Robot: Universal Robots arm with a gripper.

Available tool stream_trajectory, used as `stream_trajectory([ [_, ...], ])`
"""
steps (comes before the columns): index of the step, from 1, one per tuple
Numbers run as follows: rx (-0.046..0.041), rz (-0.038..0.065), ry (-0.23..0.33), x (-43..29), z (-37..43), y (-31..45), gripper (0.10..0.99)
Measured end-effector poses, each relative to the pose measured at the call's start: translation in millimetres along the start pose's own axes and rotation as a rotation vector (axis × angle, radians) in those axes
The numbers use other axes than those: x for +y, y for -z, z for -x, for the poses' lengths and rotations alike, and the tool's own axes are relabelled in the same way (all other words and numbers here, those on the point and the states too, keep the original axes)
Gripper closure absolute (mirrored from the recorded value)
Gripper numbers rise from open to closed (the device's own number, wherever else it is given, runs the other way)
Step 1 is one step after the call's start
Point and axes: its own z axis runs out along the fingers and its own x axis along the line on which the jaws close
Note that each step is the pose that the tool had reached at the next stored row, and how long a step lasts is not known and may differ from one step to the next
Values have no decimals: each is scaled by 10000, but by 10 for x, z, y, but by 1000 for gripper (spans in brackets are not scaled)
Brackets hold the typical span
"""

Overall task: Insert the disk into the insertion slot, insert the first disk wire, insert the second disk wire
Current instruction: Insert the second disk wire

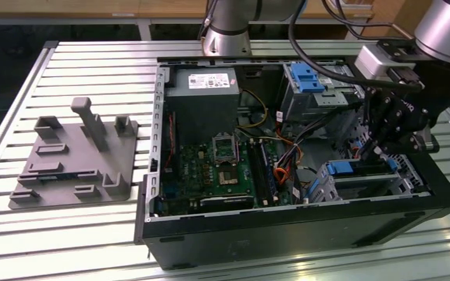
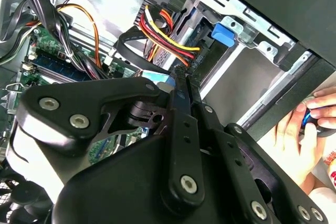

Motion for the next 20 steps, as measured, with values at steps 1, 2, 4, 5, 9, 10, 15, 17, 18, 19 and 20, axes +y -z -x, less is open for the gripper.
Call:
stream_trajectory([
  [1,1,1,-13,0,-4,-1,945],
  [2,0,2,-30,0,-9,-2,945],
  [4,-2,6,-83,0,-17,-5,945],
  [5,-3,8,-114,0,-21,-6,945],
  [9,-7,14,-200,0,-28,-11,945],
  [10,-5,14,-206,-1,-28,-12,945],
  [15,-5,15,-215,-8,-24,-27,945],
  [17,-6,15,-215,-9,-23,-31,945],
  [18,-7,15,-215,-9,-23,-33,945],
  [19,-5,15,-215,-12,-23,-37,945],
  [20,-6,15,-215,-14,-23,-38,945],
])
